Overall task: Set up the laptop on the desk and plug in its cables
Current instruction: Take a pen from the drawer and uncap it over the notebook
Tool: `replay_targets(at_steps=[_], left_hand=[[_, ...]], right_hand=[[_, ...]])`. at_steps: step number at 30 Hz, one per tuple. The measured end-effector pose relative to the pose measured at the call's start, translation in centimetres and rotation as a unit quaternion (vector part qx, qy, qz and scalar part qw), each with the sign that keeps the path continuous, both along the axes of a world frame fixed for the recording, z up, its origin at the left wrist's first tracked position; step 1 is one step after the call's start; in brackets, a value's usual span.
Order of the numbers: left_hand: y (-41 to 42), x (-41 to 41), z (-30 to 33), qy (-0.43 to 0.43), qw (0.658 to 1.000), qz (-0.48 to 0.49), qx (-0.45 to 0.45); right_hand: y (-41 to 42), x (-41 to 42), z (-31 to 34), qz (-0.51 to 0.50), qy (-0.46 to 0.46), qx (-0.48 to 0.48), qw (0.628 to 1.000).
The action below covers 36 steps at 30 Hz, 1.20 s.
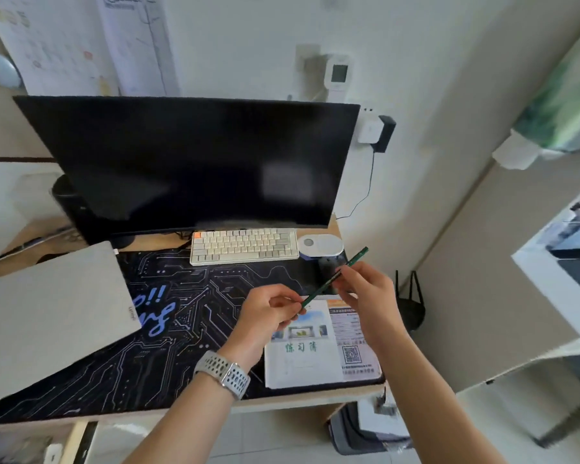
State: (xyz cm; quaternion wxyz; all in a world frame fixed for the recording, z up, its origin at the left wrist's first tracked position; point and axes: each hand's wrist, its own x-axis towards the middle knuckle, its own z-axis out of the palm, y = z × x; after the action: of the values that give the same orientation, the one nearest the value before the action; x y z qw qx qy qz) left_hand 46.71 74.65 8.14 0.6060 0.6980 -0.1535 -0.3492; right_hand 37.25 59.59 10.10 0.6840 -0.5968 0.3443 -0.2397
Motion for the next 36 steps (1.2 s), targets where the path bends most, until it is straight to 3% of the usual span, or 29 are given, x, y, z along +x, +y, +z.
replay_targets(at_steps=[6,10,15,25,30,36], left_hand=[[-5.3,-0.6,-1.4,-0.178,0.977,-0.088,0.080],[-8.2,-0.3,-2.6,-0.404,0.891,-0.145,0.145],[-12.3,0.1,-2.8,-0.544,0.805,-0.170,0.163],[-18.7,2.1,-5.5,-0.625,0.704,-0.290,0.174],[-19.9,3.6,-8.9,-0.661,0.613,-0.389,0.188],[-21.7,4.7,-11.4,-0.637,0.575,-0.471,0.202]], right_hand=[[-4.5,-3.9,-0.7,-0.088,-0.014,0.009,0.996],[-6.6,-6.6,-1.7,-0.103,0.052,-0.039,0.993],[-8.5,-8.7,-3.2,-0.061,0.215,-0.147,0.964],[-9.1,-7.1,-7.4,0.033,0.392,-0.183,0.901],[-8.4,-5.6,-10.5,0.067,0.459,-0.205,0.862],[-7.2,-4.0,-13.3,0.068,0.514,-0.213,0.828]])
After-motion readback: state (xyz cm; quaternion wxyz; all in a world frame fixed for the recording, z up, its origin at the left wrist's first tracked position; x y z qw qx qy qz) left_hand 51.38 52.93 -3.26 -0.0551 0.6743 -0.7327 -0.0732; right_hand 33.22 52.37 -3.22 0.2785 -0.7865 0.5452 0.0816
